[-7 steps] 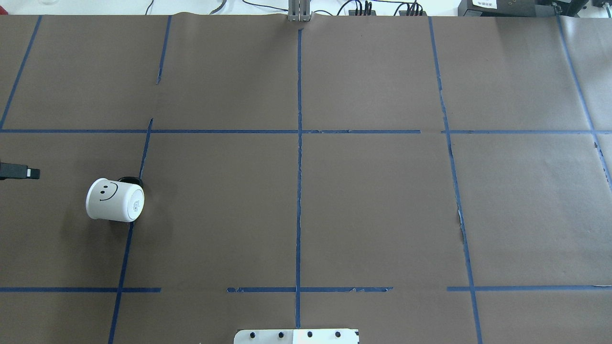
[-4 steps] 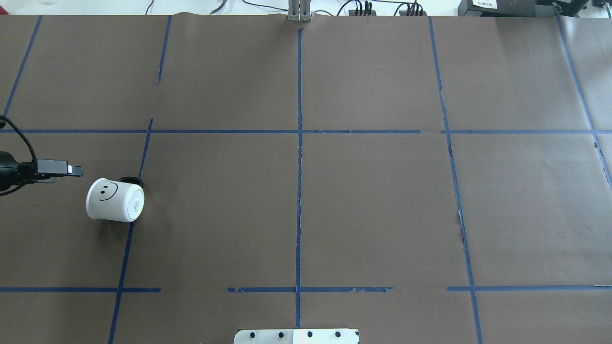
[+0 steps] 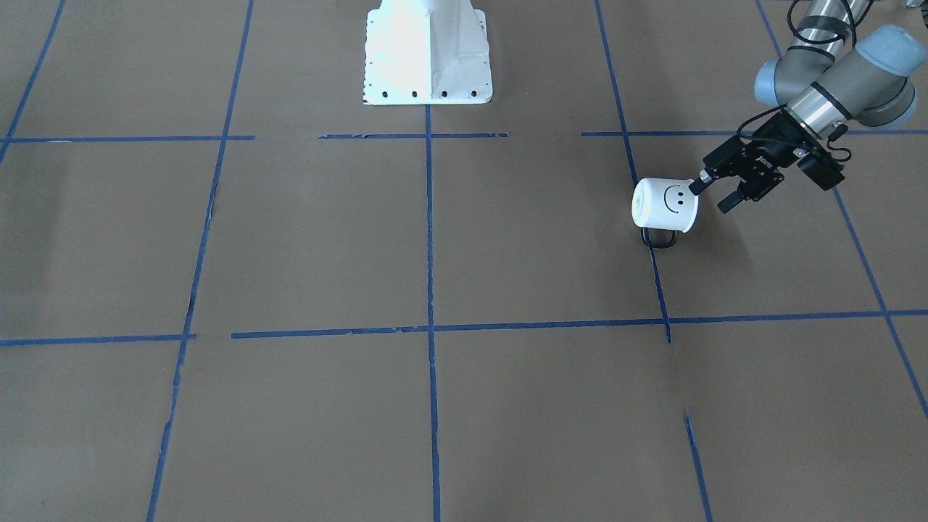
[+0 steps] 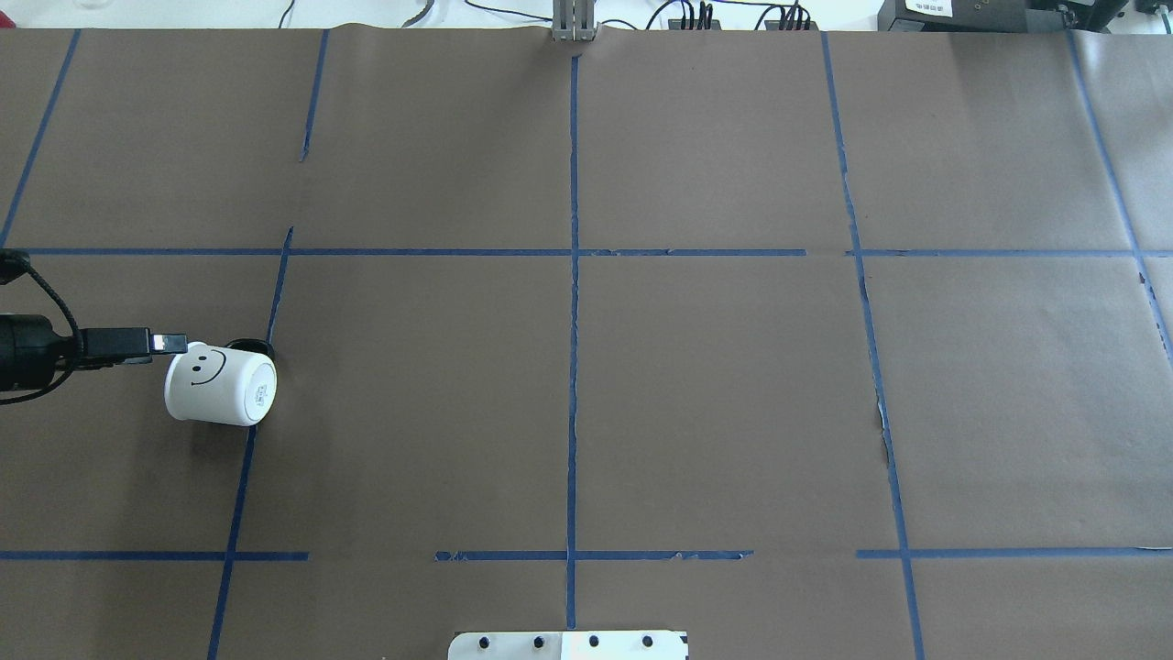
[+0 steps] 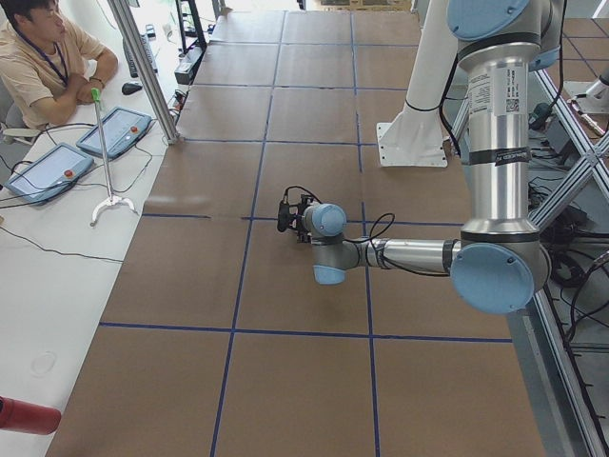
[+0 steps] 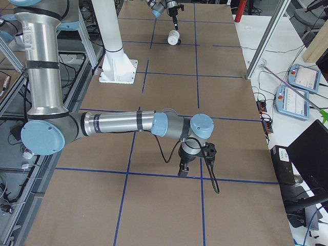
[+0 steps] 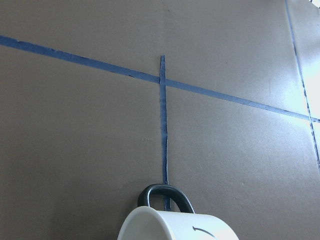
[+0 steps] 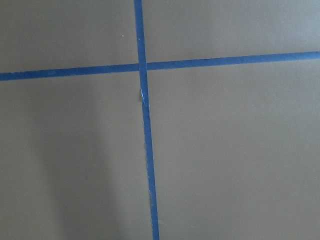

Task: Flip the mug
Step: 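Move the left gripper in toward the sideways white mug's open end, then close the left gripper on the white mug's rim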

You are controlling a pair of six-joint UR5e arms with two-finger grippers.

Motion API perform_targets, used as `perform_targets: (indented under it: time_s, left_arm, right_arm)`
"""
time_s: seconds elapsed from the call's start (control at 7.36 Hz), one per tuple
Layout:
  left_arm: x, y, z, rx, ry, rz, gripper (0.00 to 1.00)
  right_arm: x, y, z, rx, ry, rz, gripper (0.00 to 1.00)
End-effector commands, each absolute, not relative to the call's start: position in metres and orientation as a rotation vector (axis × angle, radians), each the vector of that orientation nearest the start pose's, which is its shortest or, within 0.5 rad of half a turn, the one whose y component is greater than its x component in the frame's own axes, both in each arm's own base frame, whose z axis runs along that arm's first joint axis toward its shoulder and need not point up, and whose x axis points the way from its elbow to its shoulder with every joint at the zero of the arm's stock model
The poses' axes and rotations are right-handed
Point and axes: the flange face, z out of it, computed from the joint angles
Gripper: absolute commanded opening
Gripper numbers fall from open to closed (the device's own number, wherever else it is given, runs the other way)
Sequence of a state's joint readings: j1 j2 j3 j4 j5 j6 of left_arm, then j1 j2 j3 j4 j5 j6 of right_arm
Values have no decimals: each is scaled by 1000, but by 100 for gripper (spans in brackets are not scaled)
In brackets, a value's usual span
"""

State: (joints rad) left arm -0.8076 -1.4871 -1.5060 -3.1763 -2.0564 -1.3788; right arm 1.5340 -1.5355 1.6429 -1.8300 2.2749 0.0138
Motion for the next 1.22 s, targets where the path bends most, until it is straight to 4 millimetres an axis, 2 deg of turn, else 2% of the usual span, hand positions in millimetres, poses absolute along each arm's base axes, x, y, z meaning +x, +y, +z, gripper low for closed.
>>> perform_targets:
  time_s: [0.0, 0.41, 0.68, 0.81, 0.95, 1.09]
  left_arm:
    - [261, -380, 566, 380, 1537, -106, 100]
    - [280, -388, 588, 362, 1653, -109, 100]
    - [298, -377, 577, 271, 1819, -115, 100]
    - [300, -372, 576, 258, 1844, -108, 87]
    - [301, -370, 575, 224, 1858, -117, 45]
    - [310, -376, 563, 168, 1884, -138, 0]
  right_arm:
    - [51, -494, 635, -163, -699, 31, 100]
    - [51, -494, 635, -163, -699, 31, 100]
    - [51, -494, 636, -165, -699, 32, 100]
    - [51, -494, 635, -163, -699, 31, 100]
    - [51, -494, 636, -165, -699, 32, 100]
    - [51, -494, 635, -163, -699, 31, 100]
